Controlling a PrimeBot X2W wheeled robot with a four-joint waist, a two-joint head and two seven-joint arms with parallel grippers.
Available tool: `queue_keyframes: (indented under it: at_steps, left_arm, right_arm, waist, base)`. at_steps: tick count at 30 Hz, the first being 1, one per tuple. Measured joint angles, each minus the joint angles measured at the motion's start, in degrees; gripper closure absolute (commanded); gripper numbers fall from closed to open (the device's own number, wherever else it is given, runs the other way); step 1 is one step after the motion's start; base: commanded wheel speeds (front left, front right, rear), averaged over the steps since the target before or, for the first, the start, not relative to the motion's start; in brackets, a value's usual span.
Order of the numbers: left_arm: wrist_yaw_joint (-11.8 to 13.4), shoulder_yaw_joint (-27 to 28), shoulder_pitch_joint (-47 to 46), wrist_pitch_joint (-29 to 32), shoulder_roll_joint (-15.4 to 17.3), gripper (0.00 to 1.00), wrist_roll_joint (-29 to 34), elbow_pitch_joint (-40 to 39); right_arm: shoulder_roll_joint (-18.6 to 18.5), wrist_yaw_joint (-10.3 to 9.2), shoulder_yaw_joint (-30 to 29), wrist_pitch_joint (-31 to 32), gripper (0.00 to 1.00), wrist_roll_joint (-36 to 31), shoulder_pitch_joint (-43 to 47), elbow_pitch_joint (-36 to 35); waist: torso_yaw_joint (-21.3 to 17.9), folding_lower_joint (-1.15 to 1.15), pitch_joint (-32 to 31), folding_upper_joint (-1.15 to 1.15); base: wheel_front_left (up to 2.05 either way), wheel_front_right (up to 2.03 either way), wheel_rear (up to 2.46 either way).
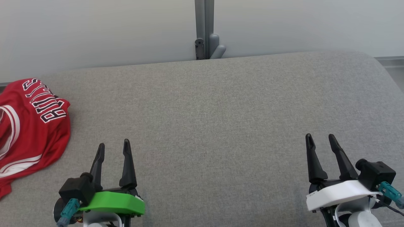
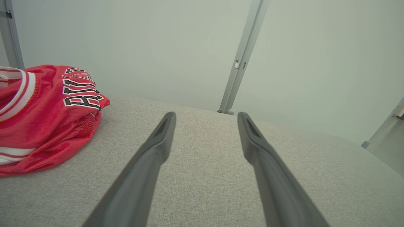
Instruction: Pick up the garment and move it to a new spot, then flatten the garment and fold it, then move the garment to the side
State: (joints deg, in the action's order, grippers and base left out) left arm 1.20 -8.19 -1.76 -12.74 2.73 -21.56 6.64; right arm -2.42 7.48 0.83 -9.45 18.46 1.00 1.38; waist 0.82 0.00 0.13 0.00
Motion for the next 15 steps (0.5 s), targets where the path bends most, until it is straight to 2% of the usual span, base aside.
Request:
queue_keyframes:
  at_steps: [15]
  left_arm:
    - [0.2,-0.2,0.5,-1.0,0.0,0.0,7.0,-0.9]
  right_arm:
    - [-0.2,0.0,2.4,-2.7,0.0,-7.7,0.1,-1.0]
  waist:
    - [0.1,0.0,0.2,0.0]
  base:
    - [0.0,0.0,0.0]
